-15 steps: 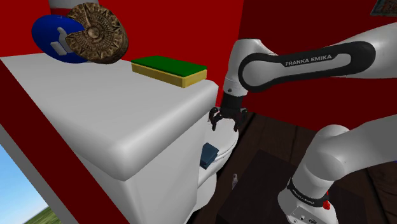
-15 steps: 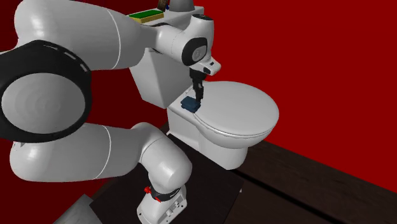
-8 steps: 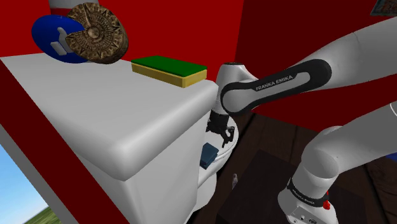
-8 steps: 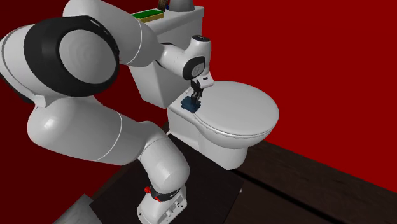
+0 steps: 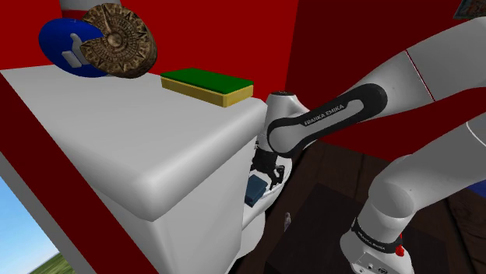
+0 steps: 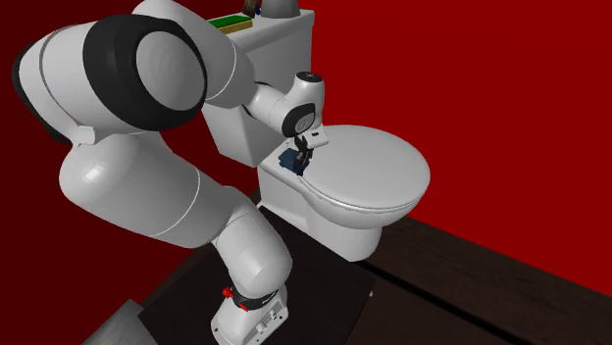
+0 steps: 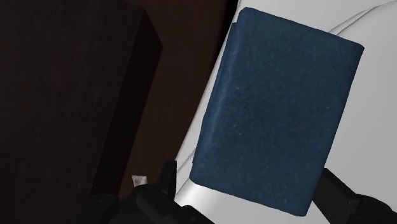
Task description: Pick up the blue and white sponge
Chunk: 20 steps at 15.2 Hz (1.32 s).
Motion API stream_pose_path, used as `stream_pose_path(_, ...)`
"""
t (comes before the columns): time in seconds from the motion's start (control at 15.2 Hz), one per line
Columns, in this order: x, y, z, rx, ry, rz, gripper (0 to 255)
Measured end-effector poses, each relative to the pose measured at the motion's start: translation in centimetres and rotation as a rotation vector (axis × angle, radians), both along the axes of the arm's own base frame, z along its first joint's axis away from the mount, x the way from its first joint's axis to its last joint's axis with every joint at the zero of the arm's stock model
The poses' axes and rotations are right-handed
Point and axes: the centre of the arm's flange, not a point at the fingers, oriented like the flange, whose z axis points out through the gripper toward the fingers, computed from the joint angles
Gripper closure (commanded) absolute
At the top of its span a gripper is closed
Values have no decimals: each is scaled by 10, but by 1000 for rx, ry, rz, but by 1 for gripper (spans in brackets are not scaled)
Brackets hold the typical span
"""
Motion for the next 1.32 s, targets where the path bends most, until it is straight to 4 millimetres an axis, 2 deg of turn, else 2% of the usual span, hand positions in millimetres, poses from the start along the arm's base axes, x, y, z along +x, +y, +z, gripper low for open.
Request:
stream_pose_path(0.07,0,1,-2,0,0,0,255)
stream_pose_path(0.79,0,1,-1,0,-1,0,255)
stream_pose_path(1.32,1,2,39,0,-1,0,255)
